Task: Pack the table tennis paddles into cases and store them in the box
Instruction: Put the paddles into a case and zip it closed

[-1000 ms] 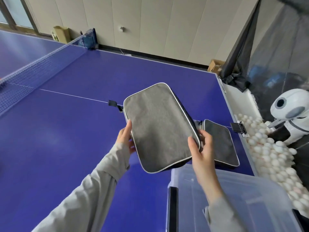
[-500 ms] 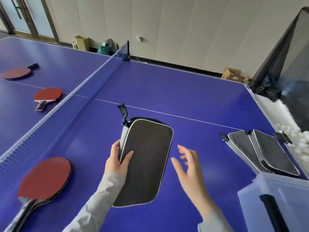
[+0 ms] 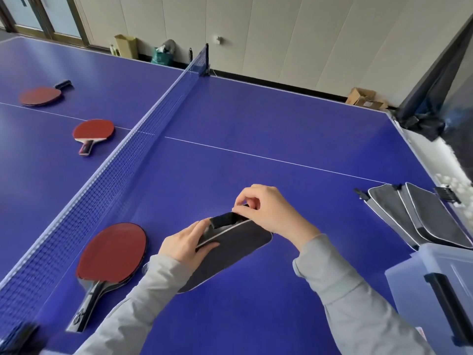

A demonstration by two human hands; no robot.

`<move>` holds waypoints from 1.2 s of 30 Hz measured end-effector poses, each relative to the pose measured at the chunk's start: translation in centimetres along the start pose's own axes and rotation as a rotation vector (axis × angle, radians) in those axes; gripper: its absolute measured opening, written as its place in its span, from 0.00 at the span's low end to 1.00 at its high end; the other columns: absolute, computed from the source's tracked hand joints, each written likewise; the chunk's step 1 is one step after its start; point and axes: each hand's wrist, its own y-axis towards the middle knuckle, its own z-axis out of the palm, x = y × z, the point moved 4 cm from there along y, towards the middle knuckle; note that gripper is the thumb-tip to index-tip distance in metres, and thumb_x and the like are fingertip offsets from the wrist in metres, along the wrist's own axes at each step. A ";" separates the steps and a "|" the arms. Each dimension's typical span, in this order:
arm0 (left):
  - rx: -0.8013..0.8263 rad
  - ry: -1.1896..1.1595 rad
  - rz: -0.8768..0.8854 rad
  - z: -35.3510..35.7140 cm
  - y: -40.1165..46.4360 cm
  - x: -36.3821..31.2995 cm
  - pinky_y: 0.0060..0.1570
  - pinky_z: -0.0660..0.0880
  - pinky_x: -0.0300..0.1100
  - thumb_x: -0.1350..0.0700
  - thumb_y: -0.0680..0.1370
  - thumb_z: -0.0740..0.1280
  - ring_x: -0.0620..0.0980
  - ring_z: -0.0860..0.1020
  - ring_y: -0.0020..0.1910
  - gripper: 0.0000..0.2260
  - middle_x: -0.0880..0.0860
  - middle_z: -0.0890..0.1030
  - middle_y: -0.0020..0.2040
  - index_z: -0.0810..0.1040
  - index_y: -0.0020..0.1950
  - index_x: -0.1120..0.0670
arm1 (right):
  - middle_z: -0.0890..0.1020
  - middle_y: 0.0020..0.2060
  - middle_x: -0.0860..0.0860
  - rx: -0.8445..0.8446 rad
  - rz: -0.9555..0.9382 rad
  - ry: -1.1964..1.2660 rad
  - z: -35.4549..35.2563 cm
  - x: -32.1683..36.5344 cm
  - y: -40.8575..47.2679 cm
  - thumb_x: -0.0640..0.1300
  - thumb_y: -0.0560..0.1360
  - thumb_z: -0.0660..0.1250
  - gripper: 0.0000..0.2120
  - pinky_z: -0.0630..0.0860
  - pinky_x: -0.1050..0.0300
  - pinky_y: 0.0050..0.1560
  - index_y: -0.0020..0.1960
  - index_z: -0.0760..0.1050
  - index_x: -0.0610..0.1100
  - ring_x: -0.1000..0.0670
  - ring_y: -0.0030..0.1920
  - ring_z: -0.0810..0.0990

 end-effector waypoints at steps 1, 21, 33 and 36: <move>-0.016 0.009 0.013 -0.2 0.0 -0.2 0.42 0.74 0.38 0.35 0.70 0.55 0.42 0.78 0.47 0.20 0.38 0.79 0.49 0.63 0.59 0.39 | 0.75 0.32 0.53 -0.041 0.005 0.036 0.0 -0.1 -0.2 0.48 0.73 0.69 0.05 0.69 0.64 0.35 0.40 0.77 0.48 0.55 0.33 0.72; -0.187 -0.856 -0.302 -3.7 2.4 0.2 0.36 0.76 0.33 0.64 0.70 0.74 0.40 0.78 0.32 0.16 0.44 0.83 0.33 0.78 0.48 0.44 | 0.81 0.32 0.49 -0.278 0.337 0.343 -1.5 -10.2 -6.6 0.38 0.76 0.65 0.06 0.77 0.59 0.38 0.44 0.79 0.43 0.54 0.30 0.78; -0.661 -1.049 -0.795 -4.1 2.3 2.9 0.24 0.70 0.26 0.57 0.75 0.70 0.39 0.75 0.29 0.14 0.46 0.74 0.36 0.72 0.58 0.53 | 0.79 0.29 0.51 -0.319 0.129 0.188 5.1 -7.0 -10.1 0.39 0.74 0.66 0.06 0.76 0.52 0.36 0.39 0.76 0.45 0.49 0.31 0.78; -0.764 -1.069 -0.937 -2.8 1.6 3.2 0.33 0.71 0.32 0.55 0.74 0.71 0.43 0.74 0.35 0.19 0.47 0.75 0.39 0.73 0.62 0.56 | 0.76 0.28 0.53 -0.391 0.051 0.136 6.9 -5.8 -10.9 0.38 0.73 0.67 0.06 0.71 0.60 0.31 0.38 0.74 0.45 0.53 0.29 0.73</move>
